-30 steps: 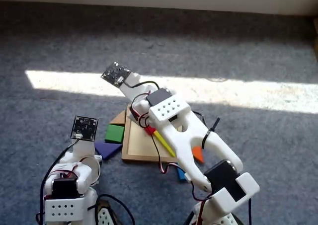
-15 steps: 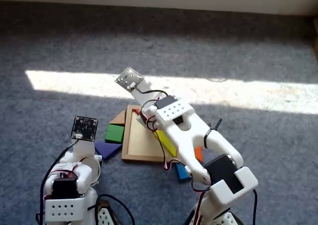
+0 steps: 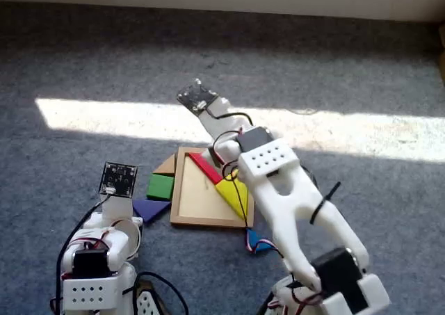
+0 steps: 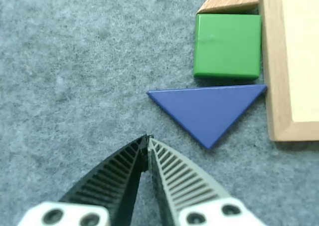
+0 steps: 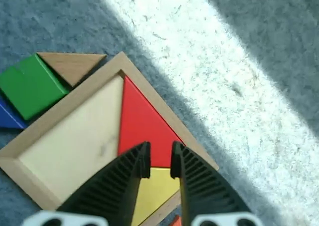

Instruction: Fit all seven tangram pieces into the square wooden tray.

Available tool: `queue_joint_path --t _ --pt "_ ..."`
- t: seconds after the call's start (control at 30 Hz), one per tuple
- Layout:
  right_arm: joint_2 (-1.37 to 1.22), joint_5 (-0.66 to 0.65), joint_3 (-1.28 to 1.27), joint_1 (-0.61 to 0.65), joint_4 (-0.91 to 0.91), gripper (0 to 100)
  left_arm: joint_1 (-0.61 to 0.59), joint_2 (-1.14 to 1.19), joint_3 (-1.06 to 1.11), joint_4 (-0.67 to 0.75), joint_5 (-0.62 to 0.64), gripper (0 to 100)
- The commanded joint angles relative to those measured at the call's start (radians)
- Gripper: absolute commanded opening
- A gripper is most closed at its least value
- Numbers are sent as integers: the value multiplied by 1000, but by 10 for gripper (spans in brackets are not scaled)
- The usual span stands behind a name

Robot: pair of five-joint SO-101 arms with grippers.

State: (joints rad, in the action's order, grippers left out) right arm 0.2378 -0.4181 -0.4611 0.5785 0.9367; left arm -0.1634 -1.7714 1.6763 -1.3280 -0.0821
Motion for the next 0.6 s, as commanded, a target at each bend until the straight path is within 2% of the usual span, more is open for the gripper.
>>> queue_joint_path --t 0.0,0.3,0.43,0.57 --pt "243 12 -47 -12 117 74 -12 -45 21 -6 -8 7" --pt "473 310 -321 -74 163 82 -12 -45 21 -6 -8 7" --pt "473 427 -366 -101 159 192 -12 -45 21 -6 -8 7" --pt "473 442 -409 -111 156 265 -12 -45 21 -6 -8 7"
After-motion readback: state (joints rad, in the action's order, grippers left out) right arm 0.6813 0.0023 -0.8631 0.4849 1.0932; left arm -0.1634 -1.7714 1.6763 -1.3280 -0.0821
